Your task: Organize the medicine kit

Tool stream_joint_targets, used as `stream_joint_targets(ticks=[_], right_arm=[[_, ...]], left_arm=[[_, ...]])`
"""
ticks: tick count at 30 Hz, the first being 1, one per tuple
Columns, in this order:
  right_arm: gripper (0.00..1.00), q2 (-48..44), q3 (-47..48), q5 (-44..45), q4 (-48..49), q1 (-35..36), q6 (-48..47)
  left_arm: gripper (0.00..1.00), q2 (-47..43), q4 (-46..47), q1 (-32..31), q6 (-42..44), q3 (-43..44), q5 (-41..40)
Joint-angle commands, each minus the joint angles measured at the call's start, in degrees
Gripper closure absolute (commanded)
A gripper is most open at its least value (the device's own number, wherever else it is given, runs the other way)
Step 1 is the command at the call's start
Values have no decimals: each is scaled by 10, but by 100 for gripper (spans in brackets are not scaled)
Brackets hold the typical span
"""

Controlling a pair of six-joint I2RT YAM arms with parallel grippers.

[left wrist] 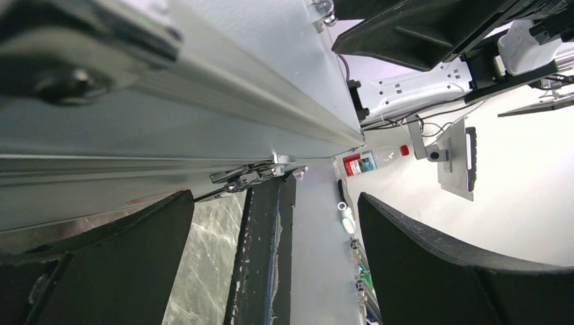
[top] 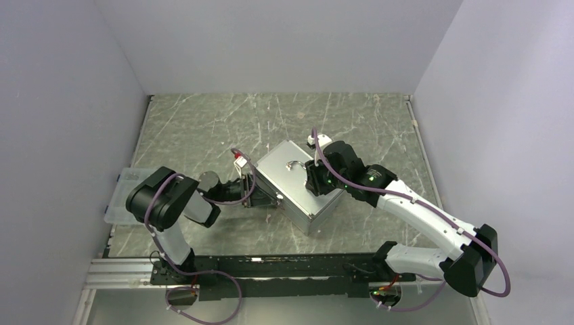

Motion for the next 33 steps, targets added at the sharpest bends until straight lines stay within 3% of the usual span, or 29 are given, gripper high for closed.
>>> stream_joint_targets(ticks=[1, 33], right_arm=[[65, -7, -2, 5, -14, 3, 6], [64, -17, -15, 7, -12, 4, 6]], left_arm=[[2, 16, 90, -11, 11, -2, 32], [6, 43, 69, -15, 27, 38, 16]])
